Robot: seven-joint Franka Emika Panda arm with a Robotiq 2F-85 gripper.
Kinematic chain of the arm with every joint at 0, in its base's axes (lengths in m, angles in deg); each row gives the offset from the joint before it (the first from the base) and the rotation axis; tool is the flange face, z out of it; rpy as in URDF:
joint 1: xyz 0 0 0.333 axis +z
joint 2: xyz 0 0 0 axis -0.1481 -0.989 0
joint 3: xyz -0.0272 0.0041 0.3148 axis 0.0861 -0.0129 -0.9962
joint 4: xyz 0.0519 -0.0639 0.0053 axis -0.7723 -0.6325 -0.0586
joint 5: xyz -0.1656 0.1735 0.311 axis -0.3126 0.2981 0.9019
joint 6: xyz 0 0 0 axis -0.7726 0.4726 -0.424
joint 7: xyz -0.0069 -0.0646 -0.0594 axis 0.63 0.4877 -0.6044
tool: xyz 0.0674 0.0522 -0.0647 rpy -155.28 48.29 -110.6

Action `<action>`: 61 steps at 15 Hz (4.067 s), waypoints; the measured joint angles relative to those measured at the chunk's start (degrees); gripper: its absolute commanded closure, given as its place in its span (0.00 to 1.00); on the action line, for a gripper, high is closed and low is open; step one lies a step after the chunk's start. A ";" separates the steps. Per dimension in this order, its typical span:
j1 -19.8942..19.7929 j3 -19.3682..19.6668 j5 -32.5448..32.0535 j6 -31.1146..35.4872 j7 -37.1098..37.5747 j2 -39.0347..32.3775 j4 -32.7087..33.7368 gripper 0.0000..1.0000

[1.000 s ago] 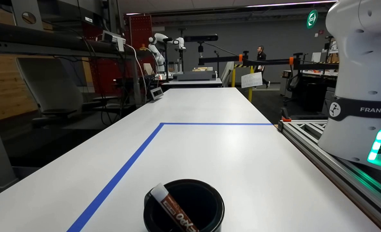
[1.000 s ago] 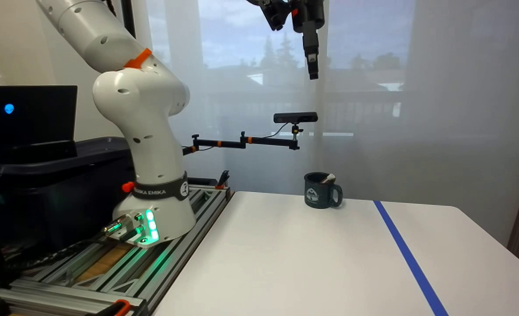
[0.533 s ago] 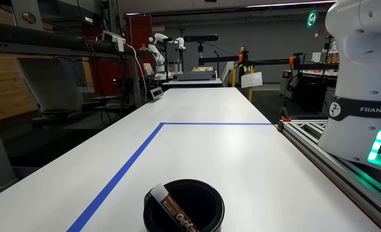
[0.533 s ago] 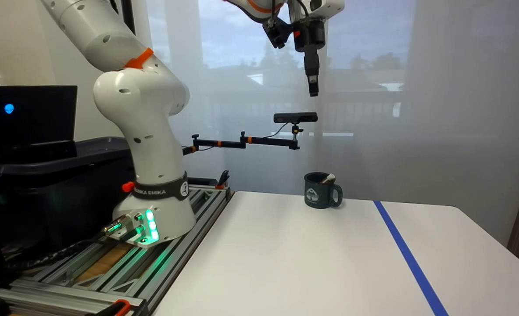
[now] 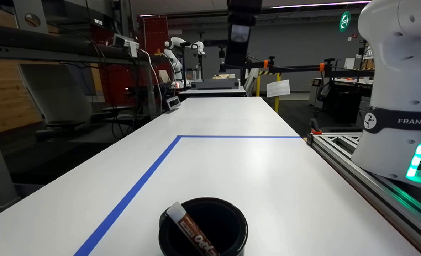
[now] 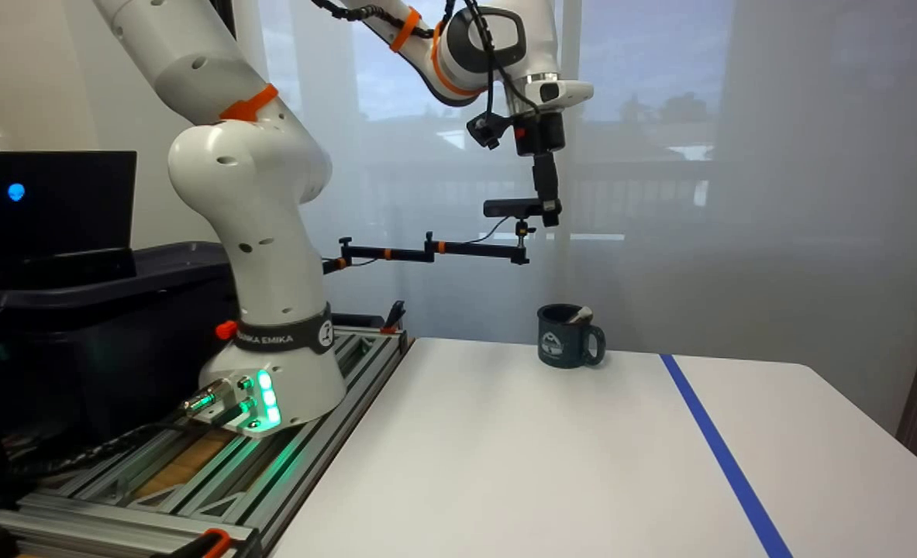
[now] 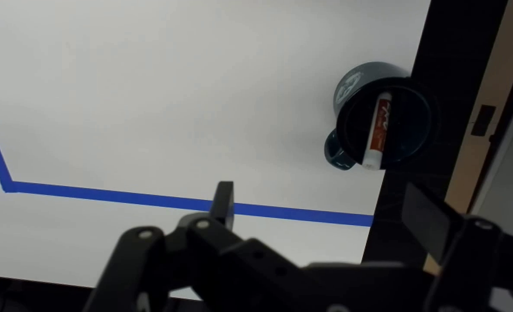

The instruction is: Put the marker on the table.

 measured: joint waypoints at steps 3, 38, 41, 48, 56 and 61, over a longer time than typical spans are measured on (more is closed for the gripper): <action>0.00 0.80 0.00 0.00 -0.11 0.02 0.14 0.00; -0.48 -1.58 -24.62 24.28 26.69 -27.63 4.22 0.32; -0.59 -1.56 -28.43 24.28 29.32 -28.92 5.04 0.30; -0.60 -1.16 -29.68 24.28 29.93 -34.06 7.84 0.35; -0.57 -0.17 -33.91 24.69 31.17 -38.03 10.81 0.36; -0.37 -0.17 -34.58 24.69 31.17 -39.71 11.95 0.47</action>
